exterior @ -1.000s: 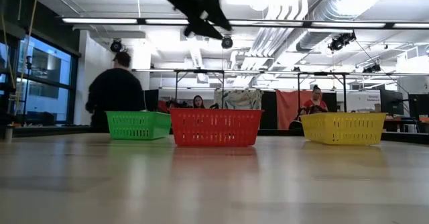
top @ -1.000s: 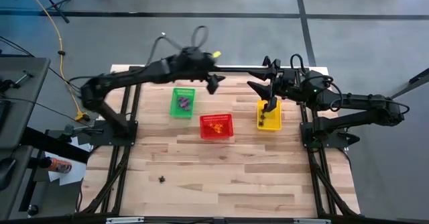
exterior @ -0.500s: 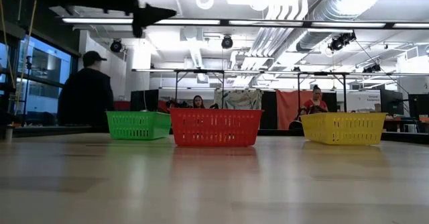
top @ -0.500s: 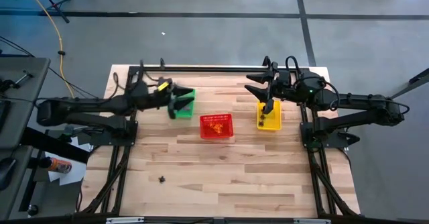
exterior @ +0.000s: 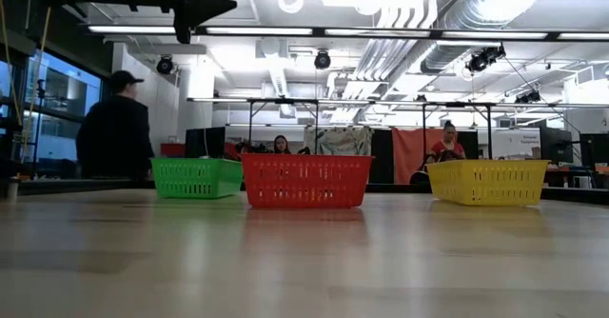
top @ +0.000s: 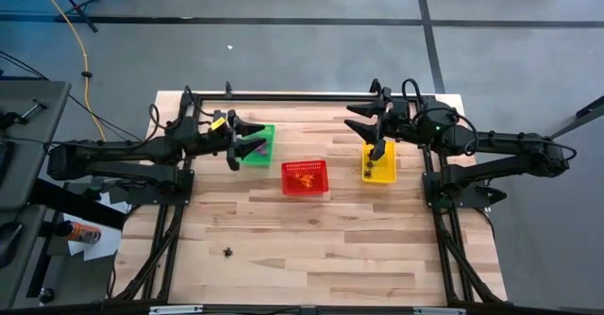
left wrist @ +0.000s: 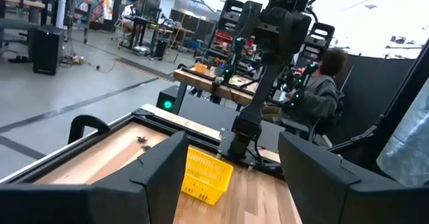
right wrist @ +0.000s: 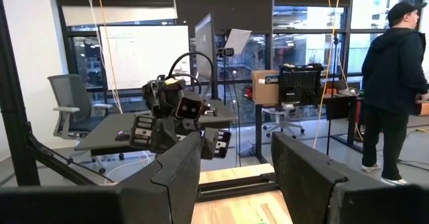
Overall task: Sort Halloween decoration
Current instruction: Put the black spider toy into the yellow bin
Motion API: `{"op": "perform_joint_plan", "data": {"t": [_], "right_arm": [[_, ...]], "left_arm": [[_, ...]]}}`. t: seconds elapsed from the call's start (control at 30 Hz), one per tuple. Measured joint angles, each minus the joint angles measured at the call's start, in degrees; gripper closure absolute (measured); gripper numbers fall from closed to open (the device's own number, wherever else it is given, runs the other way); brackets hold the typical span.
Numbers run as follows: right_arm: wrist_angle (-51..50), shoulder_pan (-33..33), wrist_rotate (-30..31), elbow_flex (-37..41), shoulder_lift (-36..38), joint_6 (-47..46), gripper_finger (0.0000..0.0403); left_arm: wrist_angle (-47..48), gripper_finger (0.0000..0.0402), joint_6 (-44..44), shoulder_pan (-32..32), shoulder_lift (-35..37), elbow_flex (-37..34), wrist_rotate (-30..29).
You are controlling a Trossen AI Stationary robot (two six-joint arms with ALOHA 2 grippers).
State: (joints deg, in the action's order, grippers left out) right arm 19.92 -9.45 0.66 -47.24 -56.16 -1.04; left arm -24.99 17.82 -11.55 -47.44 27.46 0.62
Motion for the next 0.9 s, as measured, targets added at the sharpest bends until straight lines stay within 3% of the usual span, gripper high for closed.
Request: {"op": "perform_joint_plan", "data": {"t": [0.37,0.53,0.7,0.83,0.9], "right_arm": [[-1.80,0.00,0.01,0.00,0.00,-0.13,0.0226],[-5.33,0.00,0.03,0.00,-0.02,-0.16,0.0226],[-8.90,0.00,0.03,0.00,-0.02,-0.45,0.0226],[-11.62,0.00,0.03,0.00,-0.02,-0.13,0.0226],[-13.56,0.00,0.01,0.00,-0.02,-0.21,0.0226]], "left_arm": [[-0.07,0.0180,0.00,-0.04,-0.04,0.00,-1.07],[1.93,0.0180,9.75,-0.04,0.00,0.57,-2.89],[31.51,0.0180,13.29,3.58,-1.69,12.64,-2.97],[58.94,0.0180,13.15,12.01,-6.80,26.04,-5.11],[70.10,0.0180,17.34,17.39,-9.77,31.35,-6.68]]}}
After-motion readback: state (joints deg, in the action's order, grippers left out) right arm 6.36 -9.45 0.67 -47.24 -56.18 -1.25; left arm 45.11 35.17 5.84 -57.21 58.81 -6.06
